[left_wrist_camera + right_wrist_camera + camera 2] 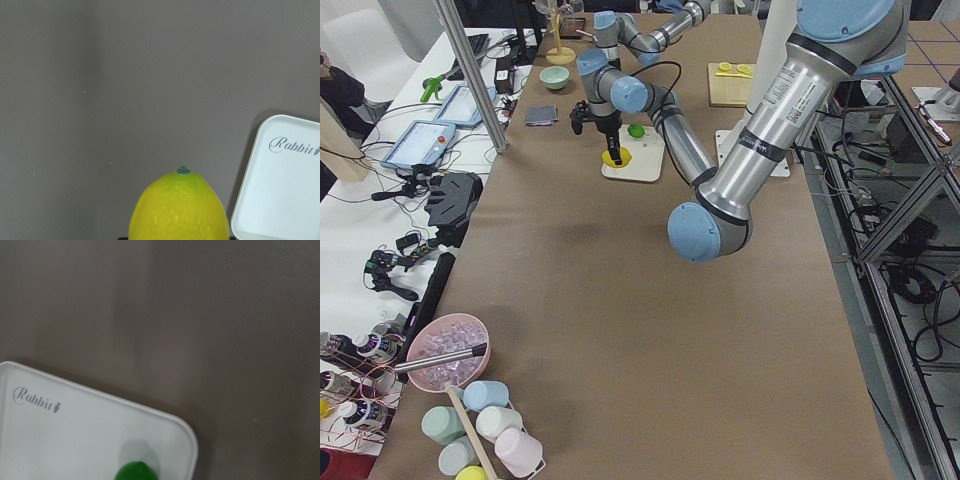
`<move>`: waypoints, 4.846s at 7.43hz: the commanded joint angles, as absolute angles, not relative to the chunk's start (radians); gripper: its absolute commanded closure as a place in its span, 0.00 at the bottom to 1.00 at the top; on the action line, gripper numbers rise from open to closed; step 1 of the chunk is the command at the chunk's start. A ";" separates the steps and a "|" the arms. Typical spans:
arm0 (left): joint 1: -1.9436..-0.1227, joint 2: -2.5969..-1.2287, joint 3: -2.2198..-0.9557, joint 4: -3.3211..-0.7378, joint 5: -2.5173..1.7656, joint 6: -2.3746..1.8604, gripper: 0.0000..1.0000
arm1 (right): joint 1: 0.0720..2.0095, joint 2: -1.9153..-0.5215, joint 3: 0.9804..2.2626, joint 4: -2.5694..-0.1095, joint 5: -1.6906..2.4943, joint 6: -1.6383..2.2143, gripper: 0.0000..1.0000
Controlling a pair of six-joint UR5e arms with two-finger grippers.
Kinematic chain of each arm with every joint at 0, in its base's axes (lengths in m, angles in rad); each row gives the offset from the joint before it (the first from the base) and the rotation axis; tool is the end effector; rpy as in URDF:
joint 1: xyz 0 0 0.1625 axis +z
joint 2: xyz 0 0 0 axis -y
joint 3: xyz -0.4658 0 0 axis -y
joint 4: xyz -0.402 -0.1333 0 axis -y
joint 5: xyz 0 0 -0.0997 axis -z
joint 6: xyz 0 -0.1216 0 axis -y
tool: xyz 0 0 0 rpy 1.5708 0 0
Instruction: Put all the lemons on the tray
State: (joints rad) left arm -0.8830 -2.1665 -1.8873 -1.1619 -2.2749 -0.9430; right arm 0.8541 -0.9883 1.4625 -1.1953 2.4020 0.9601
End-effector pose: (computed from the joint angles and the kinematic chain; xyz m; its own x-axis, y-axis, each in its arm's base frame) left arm 0.3638 -0.5287 0.2632 0.6795 -0.1219 -0.7234 -0.0104 0.9844 -0.1756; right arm -0.4542 -0.5875 0.3471 0.4377 -0.0860 0.8950 0.1310 0.9909 0.0311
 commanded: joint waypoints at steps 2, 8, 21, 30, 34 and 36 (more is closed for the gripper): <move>-0.713 -2.256 -1.875 -1.172 -2.177 -1.145 1.00 | 0.998 -1.191 1.485 -1.192 2.494 0.786 0.00; -0.512 -2.393 -1.639 -1.449 -1.983 -1.523 1.00 | 1.110 -1.538 1.749 -1.193 2.431 0.393 0.00; -0.753 -2.228 -1.705 -1.456 -2.155 -1.229 0.02 | 1.505 -1.557 1.671 -1.713 2.307 0.083 0.00; -1.190 -1.622 -1.697 -1.627 -2.293 -0.430 0.02 | 1.519 -1.554 1.632 -1.707 2.351 0.060 0.00; -1.372 -1.468 -1.631 -1.704 -2.408 -0.112 0.02 | 1.517 -1.554 1.635 -1.701 2.365 0.097 0.00; -1.422 -1.429 -1.726 -1.678 -2.447 -0.098 0.02 | 1.516 -1.554 1.640 -1.701 2.365 0.097 0.00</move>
